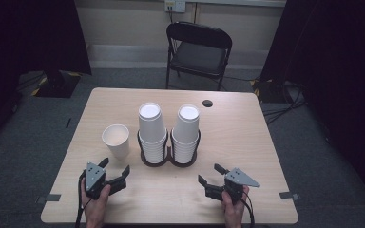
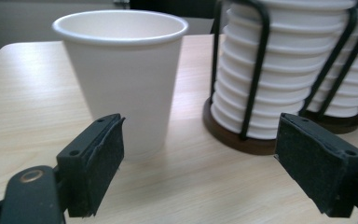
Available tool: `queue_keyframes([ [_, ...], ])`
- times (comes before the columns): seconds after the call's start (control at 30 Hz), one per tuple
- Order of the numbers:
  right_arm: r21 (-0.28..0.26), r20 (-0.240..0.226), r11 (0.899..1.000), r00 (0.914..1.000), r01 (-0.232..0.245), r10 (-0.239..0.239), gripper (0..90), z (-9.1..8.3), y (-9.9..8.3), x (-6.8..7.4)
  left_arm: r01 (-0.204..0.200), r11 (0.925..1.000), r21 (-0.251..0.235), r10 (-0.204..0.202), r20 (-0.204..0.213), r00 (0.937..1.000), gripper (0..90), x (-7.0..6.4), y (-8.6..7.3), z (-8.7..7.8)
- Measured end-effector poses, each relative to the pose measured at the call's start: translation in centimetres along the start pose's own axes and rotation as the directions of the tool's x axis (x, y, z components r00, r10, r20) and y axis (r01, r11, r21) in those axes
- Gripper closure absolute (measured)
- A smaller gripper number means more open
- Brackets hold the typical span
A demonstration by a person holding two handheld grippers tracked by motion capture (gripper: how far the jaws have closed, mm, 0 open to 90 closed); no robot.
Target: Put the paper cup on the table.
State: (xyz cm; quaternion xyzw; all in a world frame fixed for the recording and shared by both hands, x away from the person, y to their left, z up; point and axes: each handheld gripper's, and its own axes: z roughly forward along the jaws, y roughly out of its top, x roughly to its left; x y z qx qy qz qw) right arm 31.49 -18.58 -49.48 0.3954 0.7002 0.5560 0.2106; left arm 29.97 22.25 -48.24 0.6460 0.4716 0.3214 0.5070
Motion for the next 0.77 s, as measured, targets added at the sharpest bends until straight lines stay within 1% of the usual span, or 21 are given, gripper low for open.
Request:
queue_keyframes([
  [0.03,-0.001,0.001,1.000,1.0000,-0.001,0.001,18.1,0.0,0.0,0.0,0.002,1.0000,-0.006,-0.002,0.011,0.9999,15.8,-0.2,0.0,-0.1],
  [0.1,-0.001,-0.001,1.000,1.0000,-0.003,0.003,18.0,0.0,0.0,0.0,0.003,0.9999,-0.013,-0.002,0.010,0.9999,15.7,-0.7,-0.1,-0.2],
  [0.2,0.001,-0.001,1.000,1.0000,-0.005,0.005,18.0,0.0,0.0,0.0,-0.010,0.9999,-0.013,0.010,0.019,0.9998,15.7,-1.7,-0.6,-0.1],
  [0.23,0.001,0.000,1.000,1.0000,-0.004,0.004,18.0,0.0,0.0,0.0,-0.023,0.9996,-0.014,0.024,0.019,0.9995,15.6,-2.4,-1.0,0.0],
  [0.27,0.001,0.000,1.000,1.0000,-0.004,0.004,18.0,0.0,0.0,0.0,-0.023,0.9996,-0.014,0.024,0.019,0.9995,15.6,-2.4,-1.0,0.0],
  [0.3,0.001,0.001,1.000,1.0000,-0.003,0.003,18.0,0.0,0.0,0.0,-0.034,0.9994,-0.010,0.034,0.017,0.9993,15.6,-2.7,-1.1,0.1],
  [0.33,0.002,0.002,1.000,1.0000,-0.003,0.003,18.0,0.0,0.0,0.0,-0.047,0.9989,-0.005,0.047,-0.004,0.9989,15.6,-2.9,-1.2,0.1],
  [0.37,0.005,0.006,1.000,1.0000,-0.003,0.003,18.0,0.0,0.0,0.0,-0.036,0.9993,-0.015,0.036,0.000,0.9994,15.6,-3.0,-1.3,0.2],
  [0.4,0.007,0.006,1.000,1.0000,-0.004,0.004,18.0,0.0,0.0,0.0,-0.015,0.9997,-0.021,0.016,0.014,0.9998,15.6,-3.1,-1.4,0.3],
  [0.43,0.011,0.009,1.000,0.9999,-0.005,0.005,17.9,0.1,0.0,0.0,-0.020,0.9997,-0.016,0.020,0.019,0.9996,15.3,-3.2,-1.4,0.3],
  [0.5,0.013,0.013,1.000,0.9999,-0.004,0.004,17.8,0.1,0.0,0.1,-0.048,0.9987,-0.019,0.048,0.000,0.9989,15.5,-3.6,-1.5,0.3],
  [0.57,0.020,0.018,1.000,0.9998,-0.001,0.000,17.7,0.1,0.1,0.1,-0.081,0.9966,-0.017,0.081,0.012,0.9966,15.4,-3.8,-1.5,0.4],
  [0.63,0.032,0.040,0.999,0.9992,-0.006,0.004,17.7,0.3,0.1,0.0,-0.095,0.9953,-0.019,0.095,0.011,0.9954,15.4,-3.9,-1.5,0.4],
  [0.67,0.032,0.040,0.999,0.9992,-0.006,0.004,17.7,0.3,0.1,0.0,-0.098,0.9950,-0.022,0.098,0.008,0.9952,15.4,-4.0,-1.6,0.3],
  [0.7,0.044,0.050,0.999,0.9987,-0.015,0.012,17.7,0.5,0.2,0.0,-0.100,0.9946,-0.027,0.100,0.003,0.9950,15.4,-4.0,-1.6,0.3],
  [0.73,0.064,0.073,0.998,0.9971,-0.026,0.022,17.6,0.6,0.2,0.0,-0.105,0.9941,-0.030,0.104,-0.004,0.9945,15.4,-4.0,-1.6,0.2],
  [0.77,0.097,0.098,0.995,0.9950,-0.029,0.019,17.4,0.8,0.3,0.1,-0.104,0.9940,-0.032,0.104,-0.005,0.9945,15.4,-4.0,-1.6,0.2],
])
